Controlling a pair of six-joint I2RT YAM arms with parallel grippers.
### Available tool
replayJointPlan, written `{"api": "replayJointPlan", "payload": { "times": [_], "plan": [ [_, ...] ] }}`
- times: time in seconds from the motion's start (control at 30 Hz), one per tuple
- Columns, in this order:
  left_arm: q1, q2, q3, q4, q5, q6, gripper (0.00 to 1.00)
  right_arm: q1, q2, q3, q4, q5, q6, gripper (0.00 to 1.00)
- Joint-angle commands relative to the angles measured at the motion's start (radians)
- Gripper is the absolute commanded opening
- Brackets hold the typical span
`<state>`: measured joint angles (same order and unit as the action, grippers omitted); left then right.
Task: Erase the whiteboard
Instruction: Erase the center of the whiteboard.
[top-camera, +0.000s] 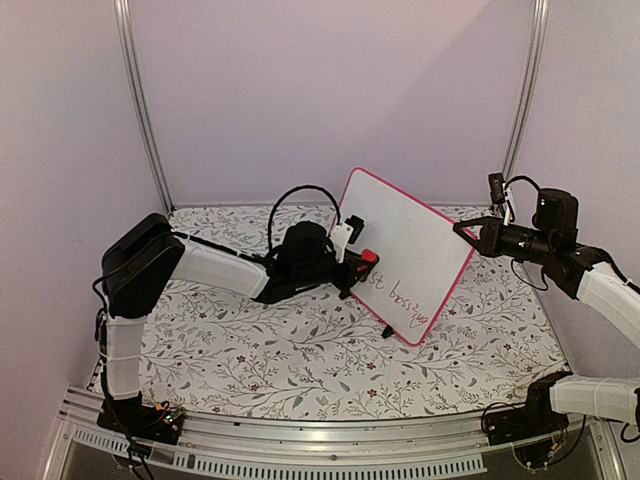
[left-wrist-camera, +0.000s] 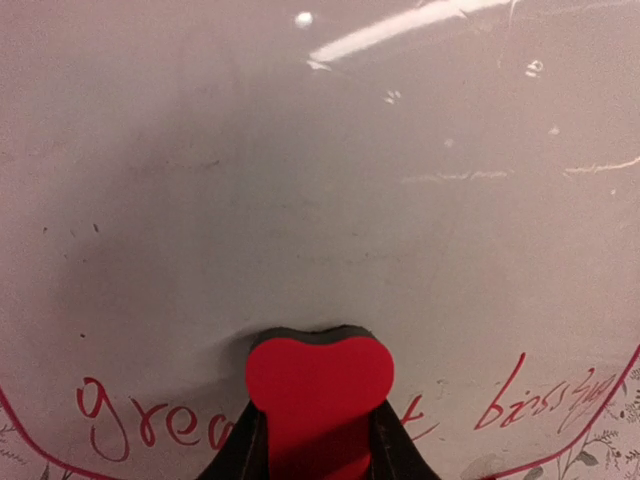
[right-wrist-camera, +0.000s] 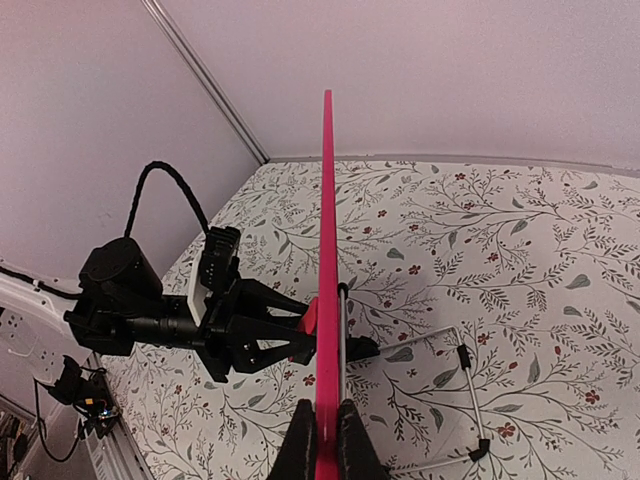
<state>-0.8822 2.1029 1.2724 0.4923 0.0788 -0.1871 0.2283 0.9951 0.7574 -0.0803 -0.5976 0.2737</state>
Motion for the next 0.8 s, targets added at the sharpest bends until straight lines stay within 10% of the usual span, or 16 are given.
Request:
{"api": "replayJointPlan", "payload": {
  "times": [0.0,0.77],
  "plan": [
    [0.038,0.051,-0.025,-0.053,-0.019,-0.023,0.00,0.026,0.006,-0.033,-0.082,-0.108,-0.026,0.00],
    [0.002,0.022,-0.017,-0.024,0.005,0.023,0.00,0.025,0.018,-0.026,-0.081,-0.110,-0.029,0.00]
  ]
}}
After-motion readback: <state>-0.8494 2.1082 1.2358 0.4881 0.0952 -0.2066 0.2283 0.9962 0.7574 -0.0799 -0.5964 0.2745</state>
